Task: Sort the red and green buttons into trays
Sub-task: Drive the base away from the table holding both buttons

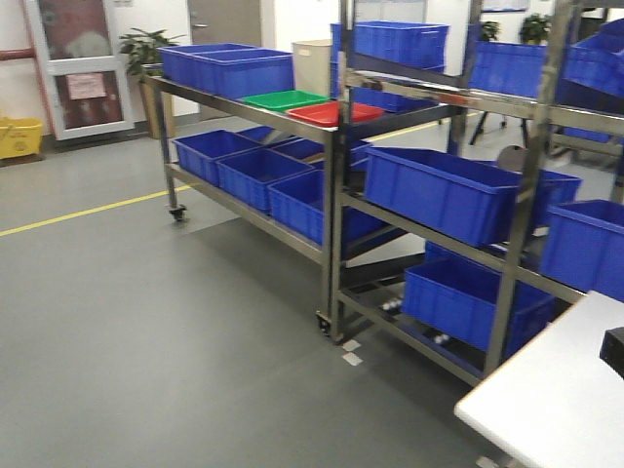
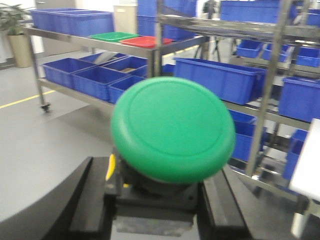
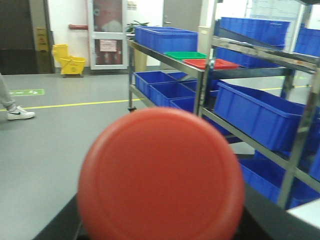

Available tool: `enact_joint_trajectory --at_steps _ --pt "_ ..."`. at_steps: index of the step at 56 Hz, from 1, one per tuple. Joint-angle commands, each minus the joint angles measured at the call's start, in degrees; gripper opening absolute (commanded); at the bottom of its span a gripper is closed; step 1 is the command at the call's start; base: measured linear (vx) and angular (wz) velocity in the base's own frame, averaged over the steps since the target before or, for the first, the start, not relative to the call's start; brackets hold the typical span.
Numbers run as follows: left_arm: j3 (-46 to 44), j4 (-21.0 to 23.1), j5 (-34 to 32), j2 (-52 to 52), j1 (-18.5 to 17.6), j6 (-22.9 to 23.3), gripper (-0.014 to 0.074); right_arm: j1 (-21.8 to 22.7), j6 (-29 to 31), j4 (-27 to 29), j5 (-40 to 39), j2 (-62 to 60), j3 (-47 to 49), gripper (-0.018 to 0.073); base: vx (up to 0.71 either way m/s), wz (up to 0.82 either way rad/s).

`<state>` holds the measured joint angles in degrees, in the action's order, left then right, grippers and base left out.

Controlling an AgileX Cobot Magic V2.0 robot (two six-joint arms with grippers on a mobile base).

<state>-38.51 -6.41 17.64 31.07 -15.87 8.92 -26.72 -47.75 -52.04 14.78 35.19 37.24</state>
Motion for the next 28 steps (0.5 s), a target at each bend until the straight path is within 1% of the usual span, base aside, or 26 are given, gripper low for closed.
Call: enact_joint_trajectory --at_steps 1,28 --pt "-2.1 0.4 -4.9 0.0 -0.4 0.1 -0.0006 0.0 0.3 -1.3 -3.0 0.2 2.2 -0.0009 0.09 0.35" --pt "-2.1 0.4 -4.9 0.0 -0.4 0.1 -0.0006 0.0 0.3 -1.3 -2.8 0.2 2.2 -0.0009 0.13 0.34"
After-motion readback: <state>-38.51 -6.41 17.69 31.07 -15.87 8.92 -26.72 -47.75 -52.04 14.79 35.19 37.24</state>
